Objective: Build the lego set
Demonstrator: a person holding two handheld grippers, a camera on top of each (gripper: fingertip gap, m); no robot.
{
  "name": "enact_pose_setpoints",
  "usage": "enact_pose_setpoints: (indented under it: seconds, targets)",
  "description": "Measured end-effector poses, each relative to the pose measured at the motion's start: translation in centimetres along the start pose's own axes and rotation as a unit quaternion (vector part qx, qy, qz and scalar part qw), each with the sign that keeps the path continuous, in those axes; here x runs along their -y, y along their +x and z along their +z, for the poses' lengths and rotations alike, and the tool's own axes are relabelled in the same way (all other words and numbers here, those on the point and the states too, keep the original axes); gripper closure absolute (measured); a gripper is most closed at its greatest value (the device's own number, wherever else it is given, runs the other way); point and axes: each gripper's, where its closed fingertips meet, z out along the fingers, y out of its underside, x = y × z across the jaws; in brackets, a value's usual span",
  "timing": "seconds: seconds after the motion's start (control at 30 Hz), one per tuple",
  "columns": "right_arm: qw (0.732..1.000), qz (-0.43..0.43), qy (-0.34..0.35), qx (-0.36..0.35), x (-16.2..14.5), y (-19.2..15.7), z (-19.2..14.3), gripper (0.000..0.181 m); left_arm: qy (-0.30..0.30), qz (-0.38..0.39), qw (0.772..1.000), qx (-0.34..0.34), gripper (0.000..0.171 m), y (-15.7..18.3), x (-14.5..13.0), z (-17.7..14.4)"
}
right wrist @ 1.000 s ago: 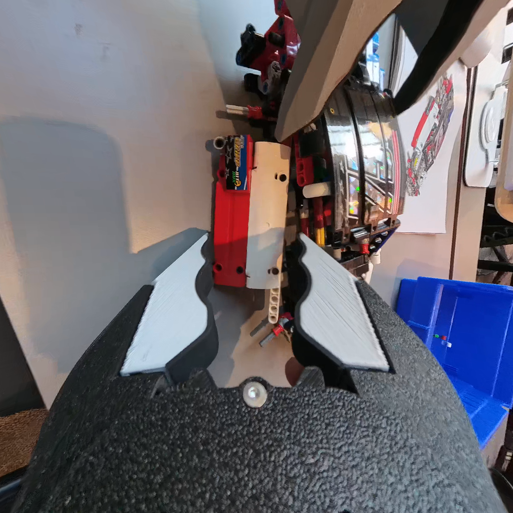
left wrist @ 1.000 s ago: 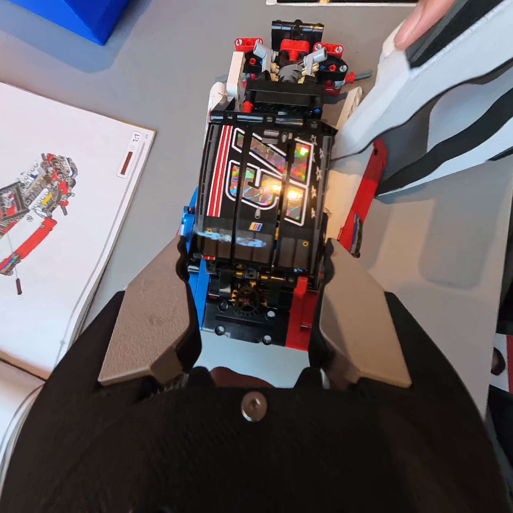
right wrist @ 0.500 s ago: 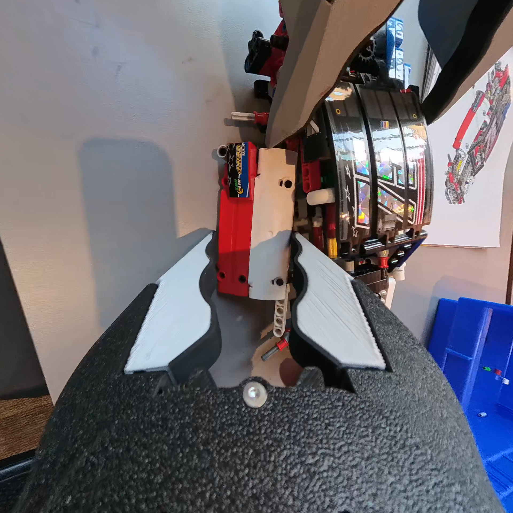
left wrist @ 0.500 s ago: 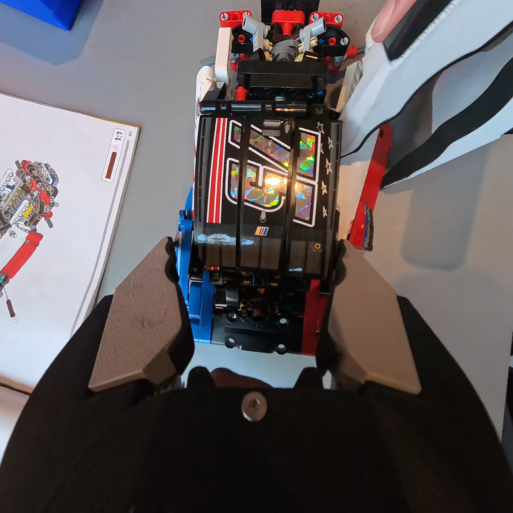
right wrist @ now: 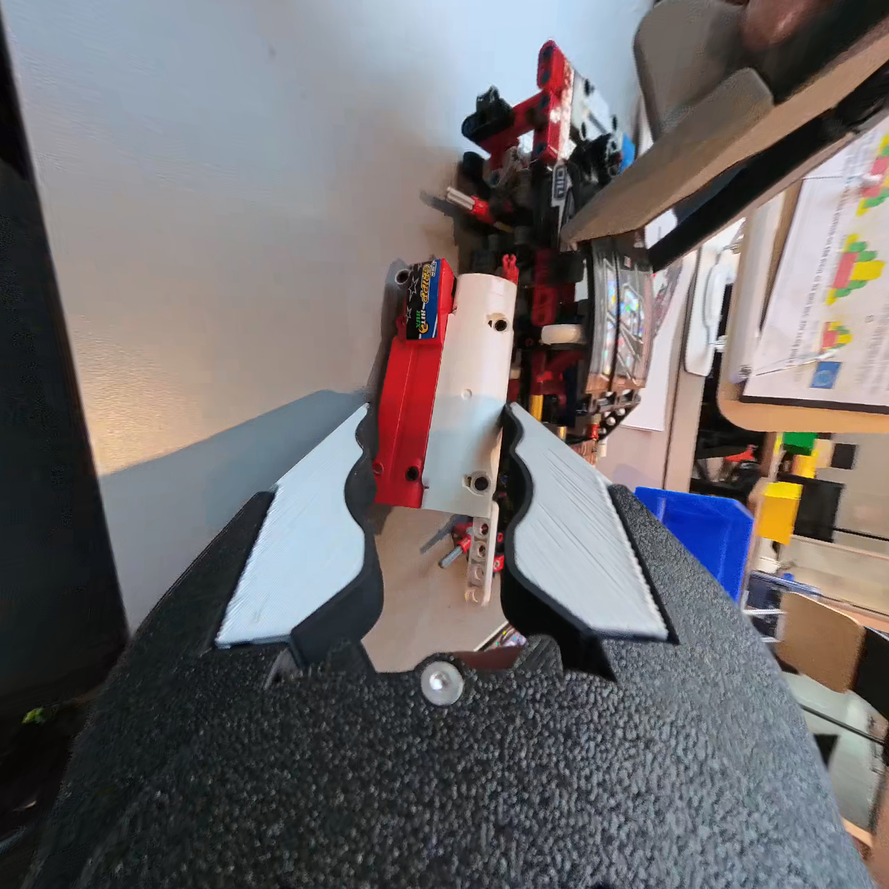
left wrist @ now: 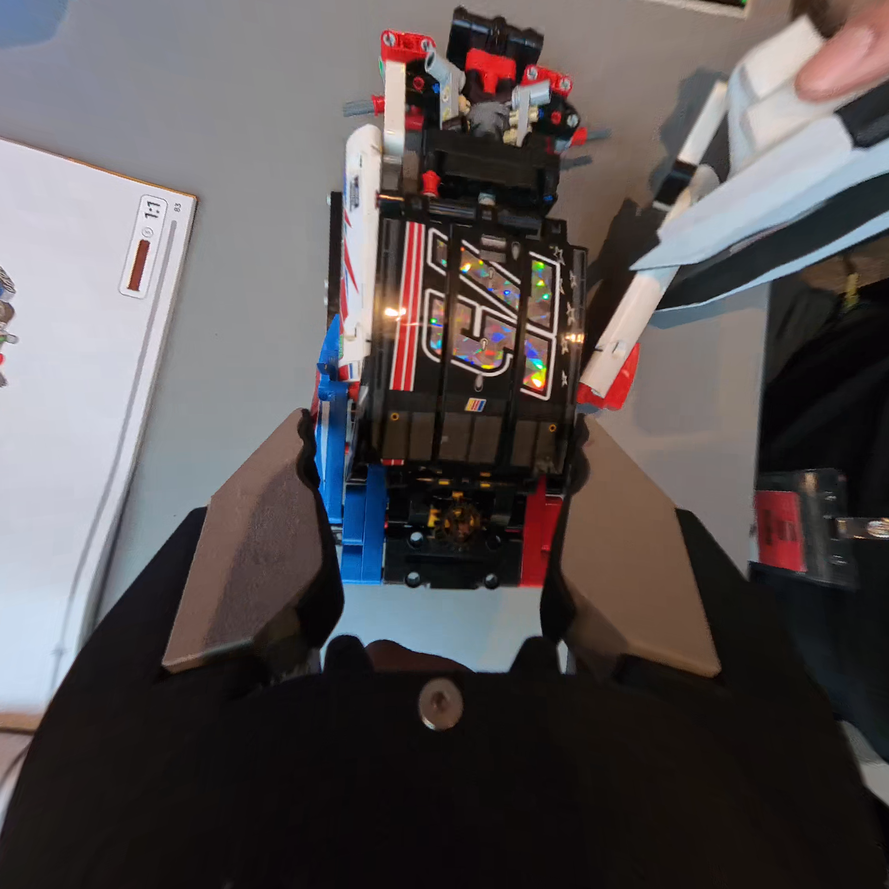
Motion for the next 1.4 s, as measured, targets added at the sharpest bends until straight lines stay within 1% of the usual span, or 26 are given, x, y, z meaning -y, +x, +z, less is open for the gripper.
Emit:
enact_pose_setpoints:
  seconds: [0.1, 0.23, 0.37, 0.47, 0.5, 0.6, 0.67, 0.7, 0.73, 0.77, 0.8, 0.87, 0.9, 0.93, 1.0, 1.07, 1.2, 1.4]
  targets:
    - [0.999, -0.012, 0.009, -0.042, 0.3, -0.1, -0.9, 0.131, 0.015, -0.032, 0.999, -0.026, 0.072, 0.2, -0.1, -0.5]
    - [0.996, -0.016, 0.021, -0.082, 0.3, -0.3, -2.0, 0.131, 0.040, -0.041, 0.998, -0.017, 0.073, 0.8, -0.5, -0.7]
    - [0.996, -0.025, 0.034, -0.082, 0.6, -1.4, -2.6, 0.131, 0.056, -0.033, 0.998, -0.013, 0.074, 2.2, -1.5, -1.0]
    - [0.994, -0.046, 0.038, -0.095, 1.2, -1.8, -3.0, 0.131, 0.064, -0.030, 0.998, -0.004, 0.080, 3.2, -2.3, -1.3]
    - [0.992, -0.054, 0.042, -0.102, 1.5, -1.8, -3.2, 0.131, 0.069, -0.032, 0.997, -0.001, 0.079, 3.7, -2.4, -1.5]
    - [0.992, -0.061, 0.054, -0.101, 1.9, -2.4, -3.7, 0.131, 0.087, -0.011, 0.996, 0.027, 0.079, 5.2, -2.6, -2.1]
    - [0.991, -0.066, 0.058, -0.103, 1.8, -2.7, -3.9, 0.131, 0.092, 0.003, 0.995, 0.039, 0.076, 6.1, -1.9, -2.5]
    - [0.991, -0.065, 0.057, -0.104, 1.7, -2.7, -3.9, 0.131, 0.094, 0.002, 0.995, 0.045, 0.077, 6.3, -1.2, -2.7]
    - [0.991, -0.063, 0.056, -0.106, 1.6, -2.8, -3.9, 0.131, 0.090, -0.005, 0.994, 0.063, 0.078, 5.9, -0.6, -2.7]
    - [0.991, -0.061, 0.055, -0.108, 1.5, -2.8, -4.0, 0.131, 0.074, -0.013, 0.993, 0.087, 0.076, 5.2, -0.3, -2.4]
    - [0.991, -0.058, 0.055, -0.111, 1.4, -2.7, -4.1, 0.131, 0.053, -0.012, 0.994, 0.100, 0.071, 4.8, -0.3, -1.8]
    - [0.990, -0.054, 0.052, -0.119, 1.4, -2.7, -4.4, 0.131, 0.011, -0.007, 0.995, 0.104, 0.066, 4.7, -0.7, -0.2]
    - [0.990, -0.052, 0.052, -0.123, 1.4, -2.6, -4.6, 0.131, -0.008, -0.005, 0.995, 0.094, 0.066, 5.0, -1.1, 0.7]
    - [0.989, -0.049, 0.053, -0.127, 1.4, -2.7, -4.9, 0.131, -0.016, -0.001, 0.995, 0.101, 0.061, 4.9, -1.3, 1.2]
    - [0.989, -0.046, 0.053, -0.130, 1.5, -2.8, -5.4, 0.131, -0.036, 0.037, 0.990, 0.134, 0.069, 4.1, -1.7, 1.5]
    - [0.989, -0.046, 0.053, -0.132, 1.6, -3.1, -5.9, 0.131, -0.048, 0.052, 0.989, 0.128, 0.069, 4.1, -1.9, 1.5]
    - [0.988, -0.046, 0.062, -0.135, 2.7, -4.1, -7.0, 0.131, -0.078, 0.111, 0.985, 0.102, 0.070, 5.0, -2.7, 1.3]
    - [0.985, -0.057, 0.073, -0.144, 4.7, -6.0, -7.9, 0.131, -0.105, 0.143, 0.980, 0.089, 0.070, 8.5, -4.0, 1.2]
